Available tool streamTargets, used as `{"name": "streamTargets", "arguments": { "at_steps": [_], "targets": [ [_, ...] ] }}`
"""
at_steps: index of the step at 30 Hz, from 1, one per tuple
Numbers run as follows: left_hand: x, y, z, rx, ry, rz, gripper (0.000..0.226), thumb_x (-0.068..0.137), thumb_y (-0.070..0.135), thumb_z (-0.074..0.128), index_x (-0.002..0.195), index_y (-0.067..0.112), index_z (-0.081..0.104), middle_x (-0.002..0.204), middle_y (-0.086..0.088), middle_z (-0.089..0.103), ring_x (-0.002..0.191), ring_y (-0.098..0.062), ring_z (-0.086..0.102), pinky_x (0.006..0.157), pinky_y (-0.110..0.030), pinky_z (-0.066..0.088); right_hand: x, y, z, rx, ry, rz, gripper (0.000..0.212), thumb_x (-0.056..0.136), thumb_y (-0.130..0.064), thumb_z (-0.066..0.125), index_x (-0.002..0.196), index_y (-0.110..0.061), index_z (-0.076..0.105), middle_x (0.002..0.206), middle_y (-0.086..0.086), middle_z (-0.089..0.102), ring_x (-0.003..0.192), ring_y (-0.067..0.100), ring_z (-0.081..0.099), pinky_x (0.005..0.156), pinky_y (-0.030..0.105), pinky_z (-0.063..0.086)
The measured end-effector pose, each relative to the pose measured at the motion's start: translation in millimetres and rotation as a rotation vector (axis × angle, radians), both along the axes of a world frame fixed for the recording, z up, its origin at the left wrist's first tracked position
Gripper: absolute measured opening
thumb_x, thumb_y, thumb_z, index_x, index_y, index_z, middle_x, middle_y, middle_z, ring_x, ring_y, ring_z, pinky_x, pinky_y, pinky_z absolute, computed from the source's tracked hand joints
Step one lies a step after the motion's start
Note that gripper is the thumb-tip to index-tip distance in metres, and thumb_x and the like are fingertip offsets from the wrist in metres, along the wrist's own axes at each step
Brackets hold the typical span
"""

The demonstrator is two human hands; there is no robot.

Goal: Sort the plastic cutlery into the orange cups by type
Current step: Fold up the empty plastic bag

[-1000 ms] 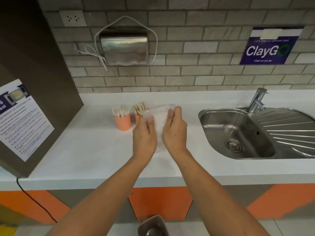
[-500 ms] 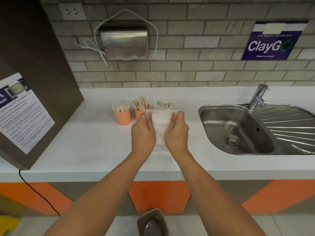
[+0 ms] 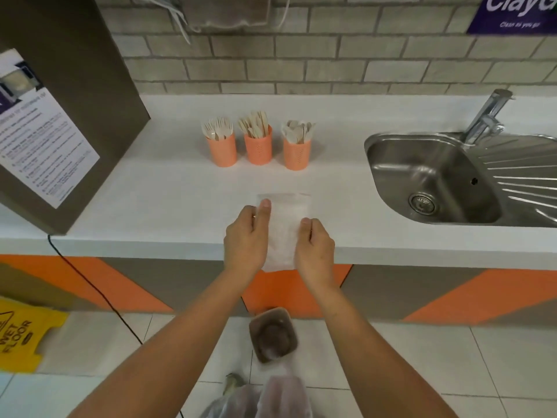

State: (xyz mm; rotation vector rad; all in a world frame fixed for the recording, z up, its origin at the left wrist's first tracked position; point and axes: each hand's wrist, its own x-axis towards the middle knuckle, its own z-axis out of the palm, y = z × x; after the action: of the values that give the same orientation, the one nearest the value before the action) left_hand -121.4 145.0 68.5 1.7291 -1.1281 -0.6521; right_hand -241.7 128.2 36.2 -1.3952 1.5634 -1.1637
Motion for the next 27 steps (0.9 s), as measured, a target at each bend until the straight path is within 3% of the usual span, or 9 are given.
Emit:
{"name": "streamTargets", "arguments": {
  "at_steps": [4, 7, 9, 11, 15, 19, 22, 25, 27],
  "targets": [
    [13, 38, -38, 0.206, 0.129, -0.099, 0.052, 0.097, 0.065, 0.055, 0.087, 0.016, 0.065, 0.083, -0.002, 0.072, 0.078, -0.019, 0.069, 0.073, -0.040, 0.056, 2, 18, -29, 0.014, 0.050, -0.011, 0.038, 0.112, -0.026, 0.038, 0.084, -0.005, 0.053, 0.066, 0.001, 0.053, 0.054, 0.005, 0.049, 0.051, 0.018, 0.037],
    [25, 60, -73, 0.304, 0.313, -0.168, 0.017, 0.097, 0.034, 0.071, 0.107, 0.020, 0.073, 0.098, -0.004, 0.079, 0.085, -0.018, 0.075, 0.074, -0.037, 0.062, 3, 29, -55, 0.054, 0.114, -0.007, 0.036, 0.111, -0.028, 0.038, 0.085, -0.008, 0.052, 0.065, 0.000, 0.053, 0.054, 0.008, 0.047, 0.050, 0.021, 0.035],
    [32, 72, -93, 0.332, 0.488, -0.160, 0.022, 0.095, 0.015, 0.075, 0.117, 0.012, 0.072, 0.102, -0.009, 0.080, 0.085, -0.024, 0.076, 0.069, -0.037, 0.062, 5, 36, -72, 0.098, 0.182, 0.014, 0.033, 0.111, -0.029, 0.038, 0.086, -0.011, 0.051, 0.064, -0.002, 0.050, 0.054, 0.009, 0.047, 0.049, 0.022, 0.035],
    [38, 82, -109, 0.357, 0.579, -0.143, 0.026, 0.094, 0.008, 0.075, 0.120, 0.010, 0.071, 0.105, -0.009, 0.080, 0.092, -0.029, 0.077, 0.080, -0.044, 0.064, 8, 46, -89, 0.175, 0.254, 0.032, 0.032, 0.111, -0.031, 0.036, 0.089, -0.012, 0.051, 0.066, -0.004, 0.050, 0.056, 0.008, 0.048, 0.051, 0.024, 0.031],
    [51, 94, -144, 0.454, 0.485, -0.145, 0.018, 0.094, 0.016, 0.077, 0.112, 0.016, 0.075, 0.097, 0.000, 0.081, 0.090, -0.025, 0.078, 0.080, -0.044, 0.065, 17, 67, -123, 0.401, 0.181, 0.012, 0.034, 0.112, -0.033, 0.036, 0.093, -0.011, 0.054, 0.076, -0.001, 0.055, 0.066, 0.008, 0.052, 0.053, 0.014, 0.035],
    [62, 101, -172, 0.512, 0.425, -0.096, 0.011, 0.094, 0.017, 0.075, 0.104, 0.014, 0.076, 0.089, 0.004, 0.079, 0.076, -0.013, 0.074, 0.064, -0.026, 0.058, 22, 90, -155, 0.674, -0.191, -0.067, 0.012, 0.102, -0.021, 0.047, 0.102, -0.017, 0.058, 0.093, 0.015, 0.064, 0.072, 0.024, 0.059, 0.056, 0.032, 0.044],
    [65, 105, -190, 0.564, 0.374, -0.115, 0.008, 0.095, 0.021, 0.074, 0.095, 0.013, 0.076, 0.074, 0.005, 0.071, 0.066, -0.017, 0.066, 0.056, -0.027, 0.050, 22, 104, -172, 0.687, -0.207, -0.119, 0.020, 0.093, -0.003, 0.053, 0.108, -0.014, 0.059, 0.095, 0.015, 0.065, 0.063, 0.023, 0.061, 0.055, 0.037, 0.055],
    [66, 104, -207, 0.623, 0.398, -0.136, 0.013, 0.092, 0.027, 0.074, 0.089, 0.014, 0.075, 0.073, 0.003, 0.070, 0.071, -0.021, 0.066, 0.069, -0.041, 0.057, 23, 112, -189, 0.652, -0.189, -0.167, 0.026, 0.092, 0.004, 0.054, 0.109, -0.014, 0.057, 0.094, 0.012, 0.063, 0.065, 0.022, 0.065, 0.061, 0.042, 0.061],
    [66, 103, -218, 0.651, 0.420, -0.138, 0.017, 0.087, 0.031, 0.072, 0.089, 0.014, 0.073, 0.074, -0.001, 0.068, 0.072, -0.021, 0.063, 0.068, -0.039, 0.052, 23, 115, -203, 0.643, -0.186, -0.184, 0.025, 0.092, 0.005, 0.055, 0.108, -0.014, 0.056, 0.091, 0.010, 0.063, 0.067, 0.021, 0.066, 0.063, 0.048, 0.063]
  ]
}}
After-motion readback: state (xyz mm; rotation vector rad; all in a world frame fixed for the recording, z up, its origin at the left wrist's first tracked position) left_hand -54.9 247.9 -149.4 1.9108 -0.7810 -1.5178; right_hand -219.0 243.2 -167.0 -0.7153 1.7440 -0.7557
